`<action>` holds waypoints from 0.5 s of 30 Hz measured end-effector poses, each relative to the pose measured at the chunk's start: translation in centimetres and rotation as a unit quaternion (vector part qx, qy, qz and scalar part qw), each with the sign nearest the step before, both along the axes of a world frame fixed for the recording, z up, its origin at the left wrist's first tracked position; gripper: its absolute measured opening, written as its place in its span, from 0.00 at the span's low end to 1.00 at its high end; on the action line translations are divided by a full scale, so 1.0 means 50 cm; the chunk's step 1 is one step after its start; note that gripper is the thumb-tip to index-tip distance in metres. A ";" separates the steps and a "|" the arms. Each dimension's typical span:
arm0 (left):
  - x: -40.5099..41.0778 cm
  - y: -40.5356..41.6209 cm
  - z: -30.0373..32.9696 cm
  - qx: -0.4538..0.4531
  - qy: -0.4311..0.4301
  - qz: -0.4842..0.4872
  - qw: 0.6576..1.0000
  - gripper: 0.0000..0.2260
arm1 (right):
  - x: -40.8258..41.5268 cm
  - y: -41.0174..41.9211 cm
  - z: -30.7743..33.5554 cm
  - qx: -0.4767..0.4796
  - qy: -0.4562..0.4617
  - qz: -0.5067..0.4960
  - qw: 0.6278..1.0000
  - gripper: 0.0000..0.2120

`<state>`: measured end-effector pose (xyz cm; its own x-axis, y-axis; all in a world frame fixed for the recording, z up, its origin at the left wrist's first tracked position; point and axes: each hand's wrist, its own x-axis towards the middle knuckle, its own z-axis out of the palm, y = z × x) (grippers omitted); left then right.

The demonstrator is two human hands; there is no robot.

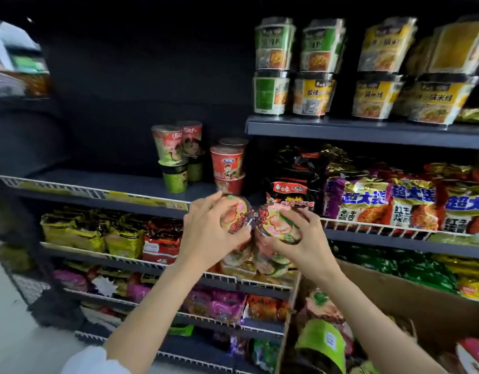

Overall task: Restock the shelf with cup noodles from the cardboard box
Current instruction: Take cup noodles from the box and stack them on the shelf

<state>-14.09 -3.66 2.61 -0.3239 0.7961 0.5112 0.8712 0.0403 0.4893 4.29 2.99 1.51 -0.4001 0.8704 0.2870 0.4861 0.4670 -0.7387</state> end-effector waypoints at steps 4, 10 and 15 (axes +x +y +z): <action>-0.162 -0.007 0.007 0.015 0.021 0.000 1.000 0.33 | -0.168 -0.004 0.006 0.011 0.011 -0.002 1.000 0.32; -0.346 0.016 0.033 -0.001 0.034 0.016 0.999 0.25 | -0.365 0.005 0.007 0.006 0.040 -0.027 0.999 0.33; -0.447 0.067 0.058 -0.006 0.028 0.050 0.998 0.25 | -0.487 0.038 0.015 0.027 0.040 -0.050 0.998 0.33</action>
<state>-36.42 -0.29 5.50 -0.3724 0.7678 0.5213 0.8888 0.1336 0.4383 -20.04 4.90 2.24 -0.2865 0.8867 0.3628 0.4718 0.4602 -0.7521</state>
